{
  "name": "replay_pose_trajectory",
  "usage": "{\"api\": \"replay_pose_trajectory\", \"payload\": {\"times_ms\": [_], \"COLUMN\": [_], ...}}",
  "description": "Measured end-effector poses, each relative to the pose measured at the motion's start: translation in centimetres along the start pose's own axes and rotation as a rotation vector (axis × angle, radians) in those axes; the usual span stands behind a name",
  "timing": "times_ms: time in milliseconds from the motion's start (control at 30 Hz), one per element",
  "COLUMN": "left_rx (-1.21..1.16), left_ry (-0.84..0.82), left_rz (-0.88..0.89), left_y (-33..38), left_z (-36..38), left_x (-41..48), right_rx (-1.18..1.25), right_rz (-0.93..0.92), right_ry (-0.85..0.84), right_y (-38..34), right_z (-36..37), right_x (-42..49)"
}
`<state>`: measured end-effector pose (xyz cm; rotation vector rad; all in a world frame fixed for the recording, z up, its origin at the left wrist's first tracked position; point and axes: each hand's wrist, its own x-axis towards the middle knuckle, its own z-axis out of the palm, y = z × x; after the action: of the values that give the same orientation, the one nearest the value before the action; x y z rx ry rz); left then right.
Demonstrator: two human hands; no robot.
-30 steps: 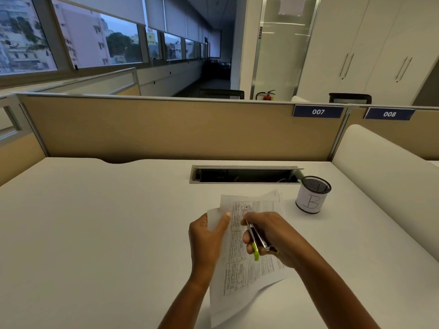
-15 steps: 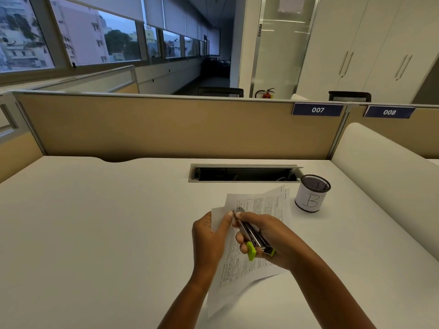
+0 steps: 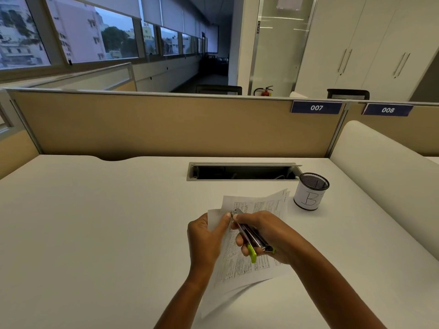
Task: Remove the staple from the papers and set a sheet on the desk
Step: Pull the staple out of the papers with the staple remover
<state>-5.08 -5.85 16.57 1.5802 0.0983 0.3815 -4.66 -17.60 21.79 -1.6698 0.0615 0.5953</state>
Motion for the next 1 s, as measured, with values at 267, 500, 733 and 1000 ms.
{"api": "replay_pose_trajectory", "payload": {"times_ms": [267, 500, 733, 1000], "left_rx": [-0.011, 0.051, 0.090, 0.108], "left_ry": [0.006, 0.008, 0.012, 0.005], "left_rz": [0.022, 0.050, 0.089, 0.120], "left_y": [-0.3, -0.2, 0.0, 0.4], "left_z": [0.1, 0.2, -0.1, -0.3], "left_x": [-0.3, 0.0, 0.6, 1.3], "right_rx": [-0.152, -0.199, -0.296, -0.363], "right_rz": [-0.055, -0.114, -0.169, -0.238], "right_ry": [0.049, 0.118, 0.200, 0.253], "right_y": [-0.3, -0.2, -0.2, -0.1], "right_z": [0.2, 0.5, 1.2, 1.5], "right_x": [-0.3, -0.3, 0.1, 0.8]}}
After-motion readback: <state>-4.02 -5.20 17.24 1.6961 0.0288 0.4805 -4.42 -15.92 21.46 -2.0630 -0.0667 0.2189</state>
